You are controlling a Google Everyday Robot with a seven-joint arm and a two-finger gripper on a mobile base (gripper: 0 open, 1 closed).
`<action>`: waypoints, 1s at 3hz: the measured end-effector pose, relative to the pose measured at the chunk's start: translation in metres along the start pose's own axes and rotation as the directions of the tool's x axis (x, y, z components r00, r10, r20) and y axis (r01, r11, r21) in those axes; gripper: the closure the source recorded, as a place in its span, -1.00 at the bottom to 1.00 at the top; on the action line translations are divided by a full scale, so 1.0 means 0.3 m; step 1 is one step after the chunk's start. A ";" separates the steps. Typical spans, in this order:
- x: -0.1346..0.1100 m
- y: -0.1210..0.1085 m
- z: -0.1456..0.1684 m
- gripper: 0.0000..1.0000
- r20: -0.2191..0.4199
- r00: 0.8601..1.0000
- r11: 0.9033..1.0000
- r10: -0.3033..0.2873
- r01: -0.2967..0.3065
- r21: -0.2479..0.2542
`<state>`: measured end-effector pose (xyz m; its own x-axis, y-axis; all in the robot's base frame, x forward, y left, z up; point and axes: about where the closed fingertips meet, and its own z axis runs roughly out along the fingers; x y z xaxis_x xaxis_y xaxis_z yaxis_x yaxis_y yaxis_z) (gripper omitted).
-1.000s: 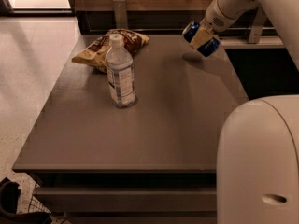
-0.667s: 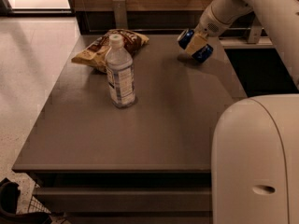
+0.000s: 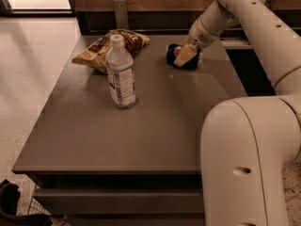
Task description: Knock pepsi can over
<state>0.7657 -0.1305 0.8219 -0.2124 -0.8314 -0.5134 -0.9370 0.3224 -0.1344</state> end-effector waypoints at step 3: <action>-0.015 -0.002 -0.014 -0.23 -0.001 1.000 1.000 0.000 0.000 -0.004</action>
Offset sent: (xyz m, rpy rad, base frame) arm 0.0000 0.0001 0.0064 -0.0001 0.0000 0.0001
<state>0.7662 -0.1289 0.8279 -0.2126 -0.8317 -0.5129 -0.9380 0.3207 -0.1313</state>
